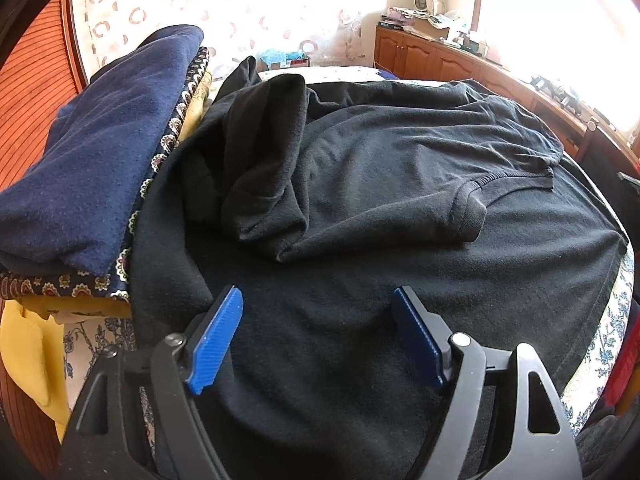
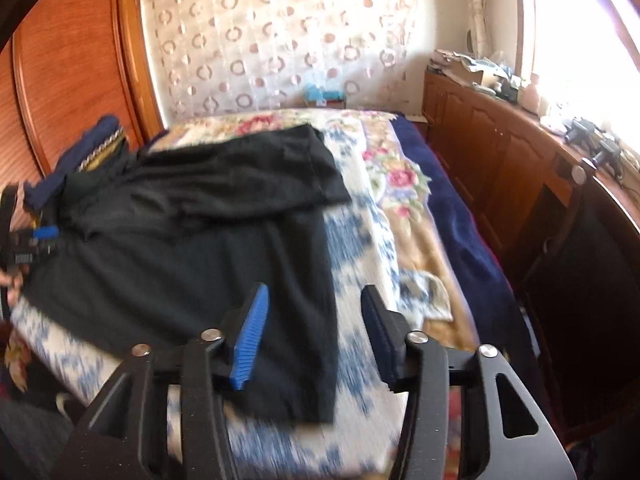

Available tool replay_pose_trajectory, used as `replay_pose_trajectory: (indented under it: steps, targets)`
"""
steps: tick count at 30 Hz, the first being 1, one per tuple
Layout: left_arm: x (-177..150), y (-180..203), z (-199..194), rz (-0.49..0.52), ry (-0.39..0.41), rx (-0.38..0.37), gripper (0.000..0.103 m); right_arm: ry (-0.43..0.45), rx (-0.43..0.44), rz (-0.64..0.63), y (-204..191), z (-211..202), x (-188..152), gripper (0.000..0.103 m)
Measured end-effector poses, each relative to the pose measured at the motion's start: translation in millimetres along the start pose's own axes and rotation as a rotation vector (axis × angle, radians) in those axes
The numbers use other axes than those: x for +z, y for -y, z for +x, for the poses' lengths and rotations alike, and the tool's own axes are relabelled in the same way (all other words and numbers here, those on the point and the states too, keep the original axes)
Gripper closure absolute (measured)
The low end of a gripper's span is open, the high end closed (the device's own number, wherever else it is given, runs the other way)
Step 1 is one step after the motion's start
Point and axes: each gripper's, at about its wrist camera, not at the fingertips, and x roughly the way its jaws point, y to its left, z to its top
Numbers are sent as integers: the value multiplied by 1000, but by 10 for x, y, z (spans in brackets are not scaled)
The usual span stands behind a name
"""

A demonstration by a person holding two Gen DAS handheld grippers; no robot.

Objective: Fold small clothes
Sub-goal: 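Move both grippers to the shirt edge by the navy stack and grasp it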

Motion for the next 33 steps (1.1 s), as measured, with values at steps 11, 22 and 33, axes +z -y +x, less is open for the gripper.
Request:
replay_pose_trajectory:
  steps: [11,22,33]
  targets:
    - [1,8,3,0,0,2,24,-118,84,86,-249,1054,496,53]
    - [37,-188,-220,-88,94,11,24,-120,13,89,-268,1301,606,53]
    - [448,-127,-184,-79,134,29,33,-123,-26,52,-333,1321,606,52]
